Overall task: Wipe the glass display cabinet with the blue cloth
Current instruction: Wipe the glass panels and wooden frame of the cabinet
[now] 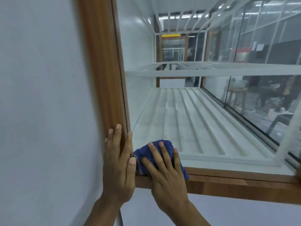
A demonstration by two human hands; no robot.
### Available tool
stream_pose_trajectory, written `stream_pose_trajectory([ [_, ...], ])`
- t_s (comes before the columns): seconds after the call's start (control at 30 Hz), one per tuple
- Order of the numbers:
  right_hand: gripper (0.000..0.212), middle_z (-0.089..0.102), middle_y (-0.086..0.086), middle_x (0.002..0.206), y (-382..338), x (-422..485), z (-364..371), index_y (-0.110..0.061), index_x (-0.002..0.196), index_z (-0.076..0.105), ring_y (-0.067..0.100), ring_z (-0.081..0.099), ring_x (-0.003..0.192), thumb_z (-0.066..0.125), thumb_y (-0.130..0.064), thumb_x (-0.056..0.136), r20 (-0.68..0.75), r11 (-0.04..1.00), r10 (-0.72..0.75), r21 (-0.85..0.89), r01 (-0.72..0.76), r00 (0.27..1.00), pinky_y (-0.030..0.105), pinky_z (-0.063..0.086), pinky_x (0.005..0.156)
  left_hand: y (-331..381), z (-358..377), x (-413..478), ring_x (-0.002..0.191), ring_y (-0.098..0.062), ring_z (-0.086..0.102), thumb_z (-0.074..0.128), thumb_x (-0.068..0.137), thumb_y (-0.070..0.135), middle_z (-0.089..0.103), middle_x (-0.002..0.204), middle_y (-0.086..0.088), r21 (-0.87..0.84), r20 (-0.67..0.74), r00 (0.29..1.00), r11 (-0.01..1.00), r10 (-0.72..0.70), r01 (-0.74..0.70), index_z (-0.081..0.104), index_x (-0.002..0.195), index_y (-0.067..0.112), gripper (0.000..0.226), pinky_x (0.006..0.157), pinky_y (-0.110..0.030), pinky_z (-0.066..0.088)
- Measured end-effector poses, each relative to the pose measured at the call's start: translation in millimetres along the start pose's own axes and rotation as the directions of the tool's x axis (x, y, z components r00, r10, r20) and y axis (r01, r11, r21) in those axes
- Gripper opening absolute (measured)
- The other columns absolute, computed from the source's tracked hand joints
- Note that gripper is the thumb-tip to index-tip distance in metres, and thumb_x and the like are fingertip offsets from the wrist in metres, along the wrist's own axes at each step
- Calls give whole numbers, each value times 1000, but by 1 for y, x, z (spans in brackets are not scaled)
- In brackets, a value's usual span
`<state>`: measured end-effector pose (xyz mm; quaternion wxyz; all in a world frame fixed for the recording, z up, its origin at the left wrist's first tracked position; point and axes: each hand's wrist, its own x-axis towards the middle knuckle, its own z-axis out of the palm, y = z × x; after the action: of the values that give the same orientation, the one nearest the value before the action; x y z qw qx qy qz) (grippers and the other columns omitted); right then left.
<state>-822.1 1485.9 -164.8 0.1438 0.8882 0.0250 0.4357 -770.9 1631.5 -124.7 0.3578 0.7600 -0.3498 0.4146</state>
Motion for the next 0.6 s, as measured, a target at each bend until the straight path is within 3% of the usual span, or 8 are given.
stream_pose_trajectory([
  [0.17,67,-4,3,168,53,5,-29,-32,154,23,28,-4,155,46,-29,91,-88,998,68,-9,-69,994,50,-5,125,23,-3,25,155,-31,-1,23,103,35,3,168,-3,157,39,999,987,-23,16,37,151,15,54,126,-47,1],
  [0.27,64,-3,4,168,74,41,-56,-33,156,19,29,-5,155,46,-40,99,-172,985,171,30,-168,970,51,-5,125,39,1,54,155,-33,-4,32,99,34,4,167,-8,314,40,999,949,-29,15,34,153,21,56,125,-48,-3],
  [0.37,63,3,8,167,81,73,-72,-30,157,18,28,-10,155,43,-46,101,-230,977,211,45,-206,950,51,-8,125,50,7,61,153,-37,-10,37,94,38,1,168,-9,367,44,996,929,-74,52,25,156,25,64,123,-54,-4],
  [0.53,63,5,6,168,103,46,-59,-31,156,27,27,-3,155,51,-47,100,-166,994,-63,-103,46,984,50,-5,125,43,8,40,154,-36,-6,40,89,40,1,168,-9,435,106,991,900,-76,23,16,157,27,73,123,-54,0],
  [0.6,64,-3,4,168,112,21,-52,-31,156,24,27,-4,155,47,-47,99,-147,992,-25,-123,7,989,51,-5,125,40,6,30,154,-35,-5,39,89,42,3,168,-9,439,136,989,899,-66,-1,15,157,28,74,123,-54,1],
])
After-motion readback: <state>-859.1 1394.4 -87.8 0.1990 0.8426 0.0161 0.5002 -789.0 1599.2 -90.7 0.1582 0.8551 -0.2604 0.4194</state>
